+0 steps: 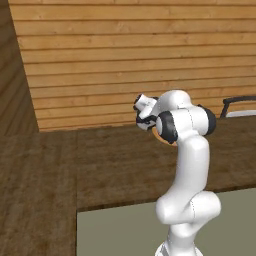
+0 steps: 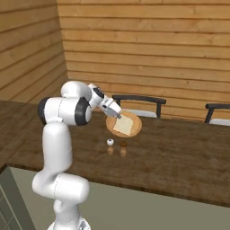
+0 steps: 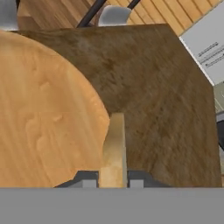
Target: Start the toaster. Once the lever pops up, take the bread to the plate on the dining counter.
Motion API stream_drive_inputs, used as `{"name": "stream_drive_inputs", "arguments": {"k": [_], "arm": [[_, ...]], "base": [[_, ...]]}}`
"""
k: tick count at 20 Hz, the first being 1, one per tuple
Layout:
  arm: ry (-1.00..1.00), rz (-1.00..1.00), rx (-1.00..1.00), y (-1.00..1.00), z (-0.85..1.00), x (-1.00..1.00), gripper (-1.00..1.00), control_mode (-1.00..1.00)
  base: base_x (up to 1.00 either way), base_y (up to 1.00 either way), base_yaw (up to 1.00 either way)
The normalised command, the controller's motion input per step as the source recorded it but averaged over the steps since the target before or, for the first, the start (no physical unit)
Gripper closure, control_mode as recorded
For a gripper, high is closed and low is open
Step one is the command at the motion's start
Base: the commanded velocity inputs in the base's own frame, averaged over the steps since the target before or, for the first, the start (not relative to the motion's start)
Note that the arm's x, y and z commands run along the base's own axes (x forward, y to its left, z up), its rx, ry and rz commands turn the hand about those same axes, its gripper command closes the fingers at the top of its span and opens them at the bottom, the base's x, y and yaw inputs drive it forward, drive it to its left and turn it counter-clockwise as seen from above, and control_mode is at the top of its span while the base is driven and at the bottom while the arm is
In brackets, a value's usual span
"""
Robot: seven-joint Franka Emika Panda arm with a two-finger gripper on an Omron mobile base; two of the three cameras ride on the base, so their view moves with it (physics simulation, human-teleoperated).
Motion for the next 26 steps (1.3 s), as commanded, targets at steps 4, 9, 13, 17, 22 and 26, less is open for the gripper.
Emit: {"name": "stream_drive_inputs", "arguments": {"k": [4, 9, 13, 17, 22, 26], "arm": [[0.04, 0.0, 0.0, -0.04, -0.16, 0.39, 1.0, -1.0], [0.02, 0.0, 0.0, -0.01, -0.12, 0.24, -1.0, -1.0], [0.04, 0.0, 0.0, 0.0, -0.22, 0.08, -1.0, -1.0], [0.02, 0.0, 0.0, 0.0, -0.17, -0.05, -1.0, -1.0], [-0.01, 0.0, 0.01, 0.15, 0.14, -0.32, -1.0, -1.0], [-0.02, 0.0, 0.0, 0.66, 0.31, -0.36, -1.0, -1.0]], "base": [[0.0, 0.0, 0.0], [0.0, 0.0, 0.0], [0.0, 0.0, 0.0], [0.0, 0.0, 0.0], [0.0, 0.0, 0.0], [0.0, 0.0, 0.0]]}}
